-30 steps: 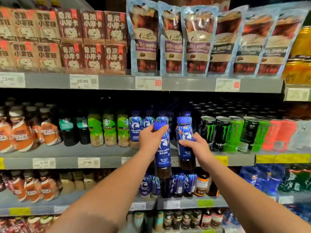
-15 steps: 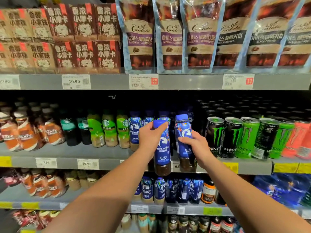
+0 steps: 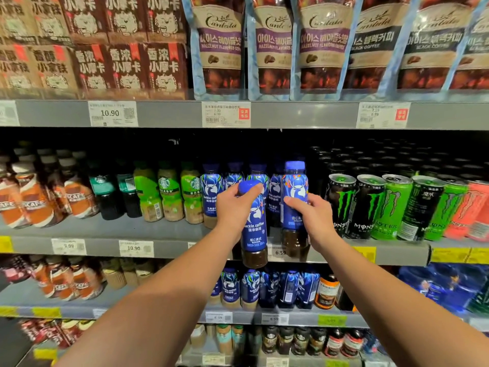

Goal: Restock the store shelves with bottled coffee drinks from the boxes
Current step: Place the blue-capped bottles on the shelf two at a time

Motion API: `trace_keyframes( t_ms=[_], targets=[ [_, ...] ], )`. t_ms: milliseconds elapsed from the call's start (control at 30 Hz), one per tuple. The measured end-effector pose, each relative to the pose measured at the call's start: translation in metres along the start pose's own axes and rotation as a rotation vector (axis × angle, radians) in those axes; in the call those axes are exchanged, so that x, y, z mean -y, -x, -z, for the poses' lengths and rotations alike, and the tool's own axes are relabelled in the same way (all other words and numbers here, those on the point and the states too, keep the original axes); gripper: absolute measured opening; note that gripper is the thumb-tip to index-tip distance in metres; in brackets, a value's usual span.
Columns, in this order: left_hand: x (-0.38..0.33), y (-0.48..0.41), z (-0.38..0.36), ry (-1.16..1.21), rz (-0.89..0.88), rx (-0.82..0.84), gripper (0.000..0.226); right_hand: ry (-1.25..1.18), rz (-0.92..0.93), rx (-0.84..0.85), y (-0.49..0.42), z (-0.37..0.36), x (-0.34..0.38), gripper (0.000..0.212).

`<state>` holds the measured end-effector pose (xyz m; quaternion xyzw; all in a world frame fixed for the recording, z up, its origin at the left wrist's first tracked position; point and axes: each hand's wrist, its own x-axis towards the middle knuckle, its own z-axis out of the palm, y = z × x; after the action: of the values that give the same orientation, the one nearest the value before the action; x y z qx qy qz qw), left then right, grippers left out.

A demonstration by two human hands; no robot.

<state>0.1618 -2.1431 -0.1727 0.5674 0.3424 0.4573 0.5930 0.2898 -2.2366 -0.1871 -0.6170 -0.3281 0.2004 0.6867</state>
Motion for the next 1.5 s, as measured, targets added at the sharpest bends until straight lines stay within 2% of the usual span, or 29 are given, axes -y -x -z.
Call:
trace_keyframes(
  t_ms=[167,267,500,600,700,833,900,1033,1400,1500],
  targets=[
    [-0.001,-0.003,0.002,0.019,-0.014,-0.004,0.014,0.103,0.084,-0.167,-0.005,0.000,0.007,0.017],
    [-0.001,-0.005,0.003,0.018,-0.015,0.012,0.017,0.190,0.073,-0.254,-0.008,-0.005,0.001,0.017],
    [-0.003,-0.006,0.006,0.018,-0.018,0.030,0.015,0.249,0.005,-0.407,-0.012,-0.015,-0.016,0.035],
    [-0.003,-0.006,0.006,0.014,-0.022,0.024,0.014,0.254,-0.028,-0.429,-0.013,-0.015,-0.013,0.040],
    [-0.004,-0.004,0.005,0.011,-0.029,0.021,0.013,0.357,-0.078,-0.413,-0.009,-0.016,-0.014,0.042],
    [-0.006,-0.003,0.001,0.013,-0.041,0.030,0.013,0.505,-0.048,-0.402,-0.004,-0.015,-0.028,0.031],
    [-0.007,-0.003,0.000,0.018,-0.048,0.027,0.012,0.537,-0.072,-0.426,-0.006,-0.014,-0.028,0.032],
    [-0.006,-0.003,-0.002,0.013,-0.050,0.046,0.011,0.494,-0.141,-0.492,-0.008,-0.014,-0.027,0.042],
    [-0.002,-0.002,-0.002,0.032,-0.036,0.038,0.012,0.524,-0.086,-0.527,-0.008,-0.018,-0.038,0.039],
    [-0.004,-0.002,-0.002,0.042,-0.032,0.034,0.012,0.411,-0.072,-0.556,-0.005,-0.017,-0.038,0.032]
  ],
)
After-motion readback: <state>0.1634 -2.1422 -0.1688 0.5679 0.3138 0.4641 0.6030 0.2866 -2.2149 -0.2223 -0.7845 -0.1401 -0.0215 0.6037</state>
